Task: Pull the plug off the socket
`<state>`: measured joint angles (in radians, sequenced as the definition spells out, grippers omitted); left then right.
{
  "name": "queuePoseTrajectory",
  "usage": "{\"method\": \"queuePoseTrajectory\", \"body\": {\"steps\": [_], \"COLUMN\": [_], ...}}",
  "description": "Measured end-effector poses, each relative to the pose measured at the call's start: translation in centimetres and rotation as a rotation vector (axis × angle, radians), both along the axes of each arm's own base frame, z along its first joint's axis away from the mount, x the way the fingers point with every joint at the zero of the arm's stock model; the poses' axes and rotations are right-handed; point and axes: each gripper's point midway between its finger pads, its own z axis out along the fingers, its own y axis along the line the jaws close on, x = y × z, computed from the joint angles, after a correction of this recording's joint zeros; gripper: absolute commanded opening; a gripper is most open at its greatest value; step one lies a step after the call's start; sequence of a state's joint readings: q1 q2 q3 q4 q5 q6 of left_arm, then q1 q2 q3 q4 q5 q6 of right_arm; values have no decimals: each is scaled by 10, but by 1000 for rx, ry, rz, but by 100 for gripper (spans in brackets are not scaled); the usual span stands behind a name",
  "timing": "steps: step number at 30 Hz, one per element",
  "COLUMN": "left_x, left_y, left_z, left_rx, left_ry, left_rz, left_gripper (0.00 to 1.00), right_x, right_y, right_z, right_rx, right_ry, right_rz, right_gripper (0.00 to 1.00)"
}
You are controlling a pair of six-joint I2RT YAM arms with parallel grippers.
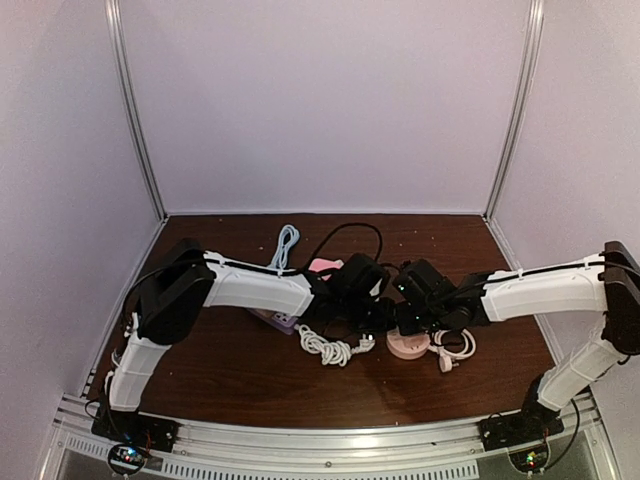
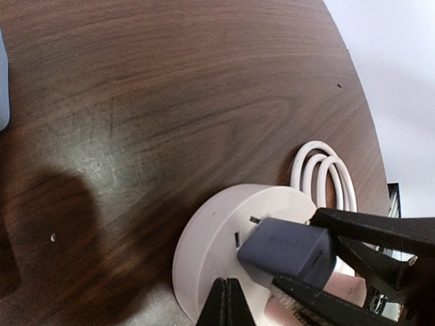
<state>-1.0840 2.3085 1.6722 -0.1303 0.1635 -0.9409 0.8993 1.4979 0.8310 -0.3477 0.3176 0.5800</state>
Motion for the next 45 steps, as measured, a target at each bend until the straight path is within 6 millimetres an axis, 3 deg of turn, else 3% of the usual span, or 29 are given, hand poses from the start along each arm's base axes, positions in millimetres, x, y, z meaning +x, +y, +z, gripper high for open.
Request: {"method": "queuePoseTrajectory", "body": {"steps": [4, 12, 17, 20, 25, 32, 42, 45], "left_x": [0, -3, -3, -4, -5, -8, -9, -10], "left_y": [-1, -2, -2, -3, -3, -5, -5, -5], "left_z": [1, 2, 3, 3, 4, 5, 5, 5], "left_rx": [1, 1, -8, -9, -12, -18, -22, -22], "left_ry": [-4, -4, -2, -8, -13, -6, 1, 2], "left_rz": [-4, -33, -47, -56, -70, -85, -94, -95], "left_gripper": [0, 0, 0, 0, 0, 0, 0, 0], "right_x": [2, 0, 3, 0, -16, -43, -49, -51], "right_y": [-1, 0, 5, 4, 2, -7, -10, -10], "right_z": [-2, -2, 29, 42, 40, 25, 8, -3], "right_rx": [44, 50, 122, 159, 171, 167, 119, 85], "right_ry": [26, 53, 23, 22, 75, 141, 177, 195], "right_rz": [-1, -1, -21, -32, -41, -55, -50, -40], "right_gripper": [8, 50, 66, 67, 68, 59, 55, 50]}}
